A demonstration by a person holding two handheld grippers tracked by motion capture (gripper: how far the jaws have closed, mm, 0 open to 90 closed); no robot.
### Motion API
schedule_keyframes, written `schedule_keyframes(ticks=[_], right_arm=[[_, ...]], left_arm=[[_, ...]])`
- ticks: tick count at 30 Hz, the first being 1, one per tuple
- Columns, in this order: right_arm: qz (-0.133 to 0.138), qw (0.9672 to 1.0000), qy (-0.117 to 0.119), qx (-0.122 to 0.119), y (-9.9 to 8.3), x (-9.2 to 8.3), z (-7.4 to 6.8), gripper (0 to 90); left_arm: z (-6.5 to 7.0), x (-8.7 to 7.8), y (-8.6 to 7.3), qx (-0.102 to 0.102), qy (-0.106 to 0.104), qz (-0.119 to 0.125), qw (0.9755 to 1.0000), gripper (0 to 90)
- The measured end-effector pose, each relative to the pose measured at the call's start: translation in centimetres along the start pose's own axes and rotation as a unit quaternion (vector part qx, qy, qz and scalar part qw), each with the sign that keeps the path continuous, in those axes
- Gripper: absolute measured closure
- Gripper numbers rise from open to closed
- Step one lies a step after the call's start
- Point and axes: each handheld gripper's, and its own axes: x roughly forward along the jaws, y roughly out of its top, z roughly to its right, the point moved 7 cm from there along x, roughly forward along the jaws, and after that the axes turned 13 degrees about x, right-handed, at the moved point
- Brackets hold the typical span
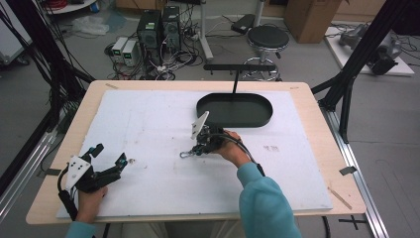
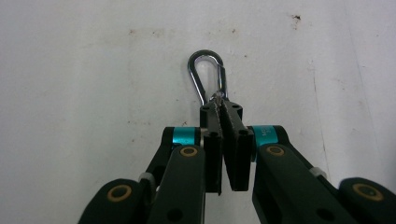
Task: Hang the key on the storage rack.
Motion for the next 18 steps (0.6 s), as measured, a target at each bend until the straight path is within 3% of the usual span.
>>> schedule_keyframes(ticks=[8, 11, 13, 16, 18], right_arm=[[0.003, 0.9998, 0.009, 0.016, 0.0, -0.1, 0.1, 89.1], [0.019, 0.9989, 0.011, 0.041, 0.3, -0.7, 0.1, 89.4], [0.024, 0.9985, 0.017, 0.046, 0.4, -0.8, 0.1, 89.4], [0.045, 0.9951, 0.032, 0.082, 0.5, -1.5, 0.3, 89.4], [0.063, 0.9930, 0.038, 0.092, 0.7, -2.1, 0.4, 89.4]], left_arm=[[0.0, 0.0, 0.0, -0.001, 0.000, 0.000, 1.0000, 13.6], [0.0, 0.0, 0.0, -0.001, 0.000, 0.000, 1.0000, 13.6], [0.0, 0.0, 0.0, 0.000, -0.001, -0.001, 1.0000, 13.6], [0.0, 0.0, 0.0, -0.002, 0.000, 0.000, 1.0000, 13.6], [0.0, 0.0, 0.0, -0.002, 0.000, 0.000, 1.0000, 13.6]])
